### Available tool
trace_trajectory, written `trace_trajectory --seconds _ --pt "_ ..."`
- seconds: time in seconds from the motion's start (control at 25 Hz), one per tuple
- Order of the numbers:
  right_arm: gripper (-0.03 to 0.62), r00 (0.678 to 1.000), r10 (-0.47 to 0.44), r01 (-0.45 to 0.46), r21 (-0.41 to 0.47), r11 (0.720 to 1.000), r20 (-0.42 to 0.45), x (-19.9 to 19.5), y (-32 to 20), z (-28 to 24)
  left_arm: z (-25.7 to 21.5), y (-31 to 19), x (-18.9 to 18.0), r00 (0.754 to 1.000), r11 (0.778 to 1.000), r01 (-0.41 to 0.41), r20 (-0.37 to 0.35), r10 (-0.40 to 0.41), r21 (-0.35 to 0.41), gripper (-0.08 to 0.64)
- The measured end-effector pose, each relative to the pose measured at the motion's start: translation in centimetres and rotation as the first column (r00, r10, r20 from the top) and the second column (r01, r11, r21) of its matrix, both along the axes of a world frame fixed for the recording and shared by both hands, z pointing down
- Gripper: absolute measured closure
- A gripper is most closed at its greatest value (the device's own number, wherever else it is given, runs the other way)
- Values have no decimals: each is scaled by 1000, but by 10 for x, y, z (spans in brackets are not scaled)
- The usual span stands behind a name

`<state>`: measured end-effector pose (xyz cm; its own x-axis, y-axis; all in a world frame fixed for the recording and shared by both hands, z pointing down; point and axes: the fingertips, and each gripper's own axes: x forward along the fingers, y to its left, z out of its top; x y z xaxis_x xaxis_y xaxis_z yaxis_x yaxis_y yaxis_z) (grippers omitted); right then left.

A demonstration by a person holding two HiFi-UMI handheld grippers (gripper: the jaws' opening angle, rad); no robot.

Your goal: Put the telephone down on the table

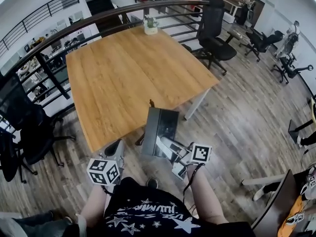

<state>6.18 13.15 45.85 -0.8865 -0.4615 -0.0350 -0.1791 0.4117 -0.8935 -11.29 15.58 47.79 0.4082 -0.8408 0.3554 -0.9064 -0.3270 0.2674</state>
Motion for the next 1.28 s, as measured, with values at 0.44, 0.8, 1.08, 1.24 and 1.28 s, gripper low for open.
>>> trace_trajectory --seconds 0.44,0.8,1.08,1.24,1.28 --pt "431 1000 -12 12 -19 1000 28 6 -16 -3 -1 -17 5 999 999 38 -16 -38 -20 558" --pt "431 1000 18 -17 -26 1000 22 19 -56 -4 -3 -70 17 999 1000 12 -47 -12 2 558" --pt "431 1000 31 -31 -34 999 -2 22 -114 2 13 -131 17 997 1000 8 -72 -10 -25 558" --pt "431 999 32 -33 -44 998 -20 21 -161 7 14 -179 18 997 1000 -7 -71 5 -25 558" --pt "431 999 32 -33 -44 998 -21 19 -175 7 12 -192 17 997 1000 -9 -72 7 -22 558"
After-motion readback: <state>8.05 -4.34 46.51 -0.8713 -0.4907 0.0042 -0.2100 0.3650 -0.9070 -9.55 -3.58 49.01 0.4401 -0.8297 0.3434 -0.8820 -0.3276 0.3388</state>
